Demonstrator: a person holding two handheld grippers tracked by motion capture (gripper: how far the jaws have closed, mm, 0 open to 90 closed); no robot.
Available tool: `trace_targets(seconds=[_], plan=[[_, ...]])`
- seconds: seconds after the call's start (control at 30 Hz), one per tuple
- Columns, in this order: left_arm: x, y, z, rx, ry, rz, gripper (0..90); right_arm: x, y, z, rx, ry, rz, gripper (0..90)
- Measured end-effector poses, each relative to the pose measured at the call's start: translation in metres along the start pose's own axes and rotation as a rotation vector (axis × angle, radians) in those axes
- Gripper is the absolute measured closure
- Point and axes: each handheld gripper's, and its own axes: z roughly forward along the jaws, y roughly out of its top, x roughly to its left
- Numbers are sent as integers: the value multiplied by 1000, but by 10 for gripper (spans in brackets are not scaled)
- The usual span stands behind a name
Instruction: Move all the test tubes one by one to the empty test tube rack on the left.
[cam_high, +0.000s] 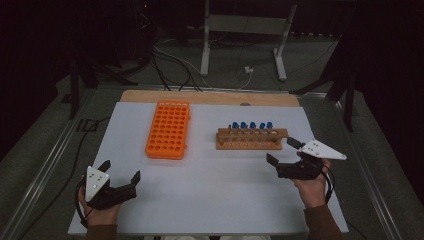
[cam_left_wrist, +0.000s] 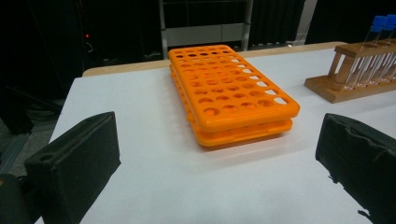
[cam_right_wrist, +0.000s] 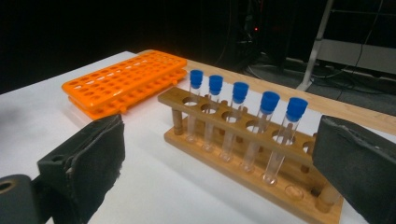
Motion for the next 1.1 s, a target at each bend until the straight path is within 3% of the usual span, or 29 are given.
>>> trace_targets(seconds=[0.23,0.63,0.7,0.77,0.8,0.87,0.9,0.93,0.97,1.1], plan=[[1,-1,1,0,-3,-9,9,-17,11,16,26,-21,18,28],[1,-2,3,1,-6,-13,9,-46,23,45,38,-99,36,145],[1,-2,3,1,-7,-14,9,-53,20,55,55,-146,44,224],[1,-2,3,1,-8,-14,9,-56,18,58,58,-155,53,255],[1,-2,3,0,-8,-15,9,-61,15,64,66,-163,74,327],[1,-2,3,1,-9,-16,9,-63,13,66,66,-163,84,361],[2,-2,3,2,-9,-17,9,-65,10,70,71,-155,100,447],[2,-2,3,2,-9,-17,9,-65,10,70,71,-155,100,447],[2,-2,3,2,-10,-17,9,-66,8,75,76,-151,105,510],[1,-2,3,1,-9,-16,9,-65,5,80,85,-145,103,570]])
